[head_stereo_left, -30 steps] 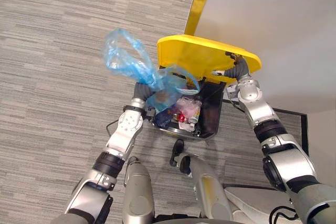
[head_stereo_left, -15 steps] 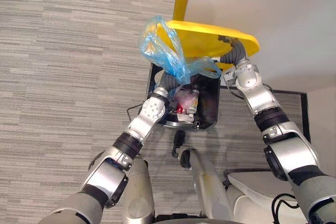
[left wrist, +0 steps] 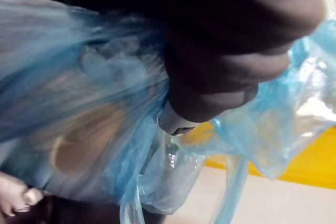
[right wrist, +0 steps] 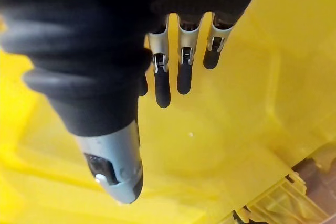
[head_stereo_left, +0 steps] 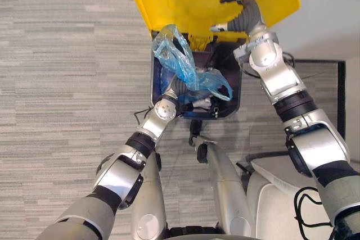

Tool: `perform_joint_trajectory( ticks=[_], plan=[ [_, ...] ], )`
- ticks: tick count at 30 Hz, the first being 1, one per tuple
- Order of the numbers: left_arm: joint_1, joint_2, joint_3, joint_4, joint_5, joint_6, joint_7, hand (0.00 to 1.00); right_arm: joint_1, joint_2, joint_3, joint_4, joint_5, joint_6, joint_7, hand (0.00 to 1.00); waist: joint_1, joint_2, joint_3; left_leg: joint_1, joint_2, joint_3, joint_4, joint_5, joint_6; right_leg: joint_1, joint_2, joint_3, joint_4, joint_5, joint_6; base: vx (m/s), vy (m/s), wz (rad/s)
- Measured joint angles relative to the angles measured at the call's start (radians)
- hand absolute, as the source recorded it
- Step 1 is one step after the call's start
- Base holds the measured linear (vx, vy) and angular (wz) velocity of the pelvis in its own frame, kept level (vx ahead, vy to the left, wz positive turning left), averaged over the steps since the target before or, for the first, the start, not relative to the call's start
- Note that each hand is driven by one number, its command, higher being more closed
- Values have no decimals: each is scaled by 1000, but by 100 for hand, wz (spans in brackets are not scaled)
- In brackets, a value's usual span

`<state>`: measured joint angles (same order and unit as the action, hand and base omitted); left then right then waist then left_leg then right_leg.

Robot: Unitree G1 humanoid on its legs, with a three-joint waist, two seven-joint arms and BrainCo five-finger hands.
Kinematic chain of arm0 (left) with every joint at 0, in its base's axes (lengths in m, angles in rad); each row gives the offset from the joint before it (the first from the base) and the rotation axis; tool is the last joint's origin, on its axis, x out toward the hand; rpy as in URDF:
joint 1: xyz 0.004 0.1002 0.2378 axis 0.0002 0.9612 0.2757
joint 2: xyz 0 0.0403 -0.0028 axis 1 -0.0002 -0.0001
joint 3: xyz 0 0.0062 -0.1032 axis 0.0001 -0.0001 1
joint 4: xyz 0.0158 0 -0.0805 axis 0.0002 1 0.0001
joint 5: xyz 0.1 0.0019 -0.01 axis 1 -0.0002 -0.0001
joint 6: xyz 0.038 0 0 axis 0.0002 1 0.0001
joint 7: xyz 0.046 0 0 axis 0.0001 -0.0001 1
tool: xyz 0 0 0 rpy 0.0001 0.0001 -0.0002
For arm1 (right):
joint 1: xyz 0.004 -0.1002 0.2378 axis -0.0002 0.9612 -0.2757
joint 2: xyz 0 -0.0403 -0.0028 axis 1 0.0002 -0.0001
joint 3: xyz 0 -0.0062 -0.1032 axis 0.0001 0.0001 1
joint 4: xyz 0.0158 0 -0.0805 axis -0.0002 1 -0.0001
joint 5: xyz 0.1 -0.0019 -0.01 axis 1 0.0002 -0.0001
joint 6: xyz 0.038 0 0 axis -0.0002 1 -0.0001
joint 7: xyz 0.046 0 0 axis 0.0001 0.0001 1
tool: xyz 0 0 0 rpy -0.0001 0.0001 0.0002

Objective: Gather rubbish on tea table into small bin, then transfer packed bag to large trash can.

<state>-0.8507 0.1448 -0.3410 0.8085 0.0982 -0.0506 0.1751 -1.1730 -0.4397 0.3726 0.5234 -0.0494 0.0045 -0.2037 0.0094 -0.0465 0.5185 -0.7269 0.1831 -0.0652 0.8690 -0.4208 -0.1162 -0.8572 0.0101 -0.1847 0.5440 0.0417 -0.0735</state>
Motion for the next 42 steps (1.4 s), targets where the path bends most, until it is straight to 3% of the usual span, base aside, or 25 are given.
perform_joint_trajectory(
  ticks=[13, 20, 24, 26, 30, 37, 42],
  plan=[
    [12, -21, 31, 18, 137, 29, -1, 0, 12, 29, 40, -43, -33, -27, -9, 0, 2, 0, -1, 6, 5, 17, 7, -7, 5, 1, -6, 10, 13, -1, 0, -25, 20, 0],
    [91, -21, 41, -46, 122, 28, 0, 0, 198, 41, 36, -96, -80, -31, -5, 0, 5, 4, -7, 120, 0, 20, -27, -8, 8, 116, -15, 8, 7, -18, 9, -46, 13, 6],
    [179, -21, 43, -98, 73, 23, 0, 0, 338, 53, 16, -120, -104, -28, 10, 0, 7, 5, -78, 171, -10, 27, -87, 3, 5, 155, -29, 4, -13, -24, 10, -1, -2, 9],
    [202, -18, 48, -119, 63, 20, 0, 0, 366, 63, 5, -120, -113, -25, 12, 0, 8, 5, -78, 197, -10, 28, -100, 6, 1, 177, -29, 1, -16, -27, 8, 51, -9, 7],
    [378, -8, 84, -237, -5, 0, 0, 0, 606, 121, -120, -156, -156, -15, 14, 0, 32, 6, -141, 313, -25, 27, -193, 32, -6, 263, -42, -7, -26, -58, 9, 79, -27, 15],
    [718, 48, 279, -305, -88, -25, -29, 0, 923, 206, -262, -109, -197, 4, 56, 0, 32, 11, -227, 509, -42, 14, -350, 72, -11, 430, -44, -14, -97, -78, 23, 64, -13, 9],
    [799, 61, 402, -128, -91, -23, -47, 0, 1030, 237, -321, -64, -198, 4, 80, 0, 31, 9, -258, 583, -44, -7, -388, 84, -9, 509, -46, -32, -123, -87, 38, 17, -3, 11]
  ],
)
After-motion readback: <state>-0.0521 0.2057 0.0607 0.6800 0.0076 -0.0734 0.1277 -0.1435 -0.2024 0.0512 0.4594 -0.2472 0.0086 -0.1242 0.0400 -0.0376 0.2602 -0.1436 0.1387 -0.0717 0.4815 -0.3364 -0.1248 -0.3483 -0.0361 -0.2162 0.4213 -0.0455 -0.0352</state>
